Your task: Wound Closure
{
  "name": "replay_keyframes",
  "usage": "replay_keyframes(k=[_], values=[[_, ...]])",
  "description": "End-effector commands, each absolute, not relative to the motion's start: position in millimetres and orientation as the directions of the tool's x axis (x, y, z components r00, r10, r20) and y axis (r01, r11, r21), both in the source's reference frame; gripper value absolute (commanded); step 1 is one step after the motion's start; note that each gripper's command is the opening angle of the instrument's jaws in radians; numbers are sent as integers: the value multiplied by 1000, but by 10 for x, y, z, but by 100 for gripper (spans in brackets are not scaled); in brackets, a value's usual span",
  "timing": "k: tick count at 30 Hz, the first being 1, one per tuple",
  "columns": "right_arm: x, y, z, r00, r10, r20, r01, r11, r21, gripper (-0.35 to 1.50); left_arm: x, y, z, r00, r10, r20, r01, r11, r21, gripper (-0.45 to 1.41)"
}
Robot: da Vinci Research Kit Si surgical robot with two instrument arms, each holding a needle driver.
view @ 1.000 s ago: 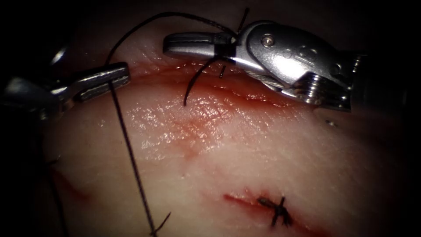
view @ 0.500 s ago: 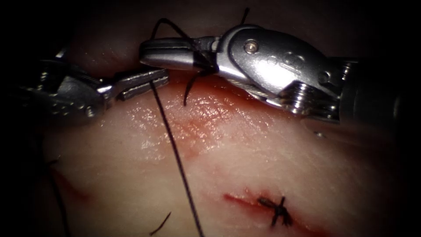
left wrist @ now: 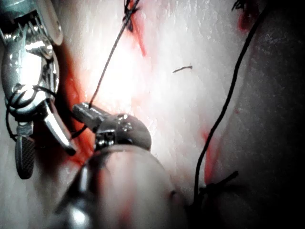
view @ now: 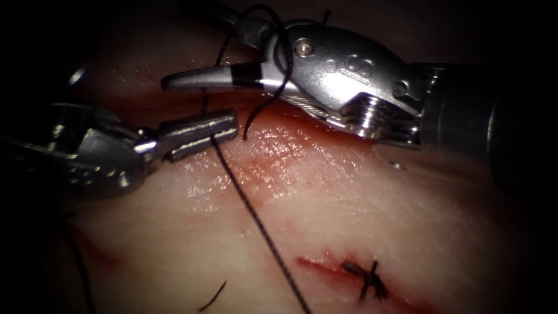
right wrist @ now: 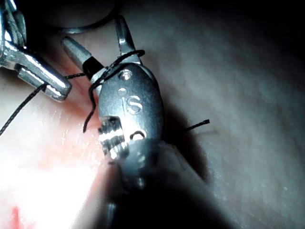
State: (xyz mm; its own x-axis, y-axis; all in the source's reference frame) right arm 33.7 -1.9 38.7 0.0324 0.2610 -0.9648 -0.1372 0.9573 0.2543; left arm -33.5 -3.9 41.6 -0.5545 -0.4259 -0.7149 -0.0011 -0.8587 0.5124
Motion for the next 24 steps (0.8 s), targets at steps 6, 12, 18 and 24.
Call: replay_keyframes(k=[6,12,18,24], values=[[347,-15,404,74,247,-966,-125,963,237,96,-341,-34,401,-504,-478,-719,29,-841,540,-45],[343,-29,417,92,229,-969,-110,970,218,93,-336,-17,385,-332,-512,-792,44,-848,529,-45],[339,-39,421,107,218,-970,-97,973,208,91,-325,3,382,-152,-472,-869,48,-881,470,-45],[334,-45,418,110,217,-970,-86,974,208,91,-309,20,397,-42,-378,-925,23,-926,377,-45]])
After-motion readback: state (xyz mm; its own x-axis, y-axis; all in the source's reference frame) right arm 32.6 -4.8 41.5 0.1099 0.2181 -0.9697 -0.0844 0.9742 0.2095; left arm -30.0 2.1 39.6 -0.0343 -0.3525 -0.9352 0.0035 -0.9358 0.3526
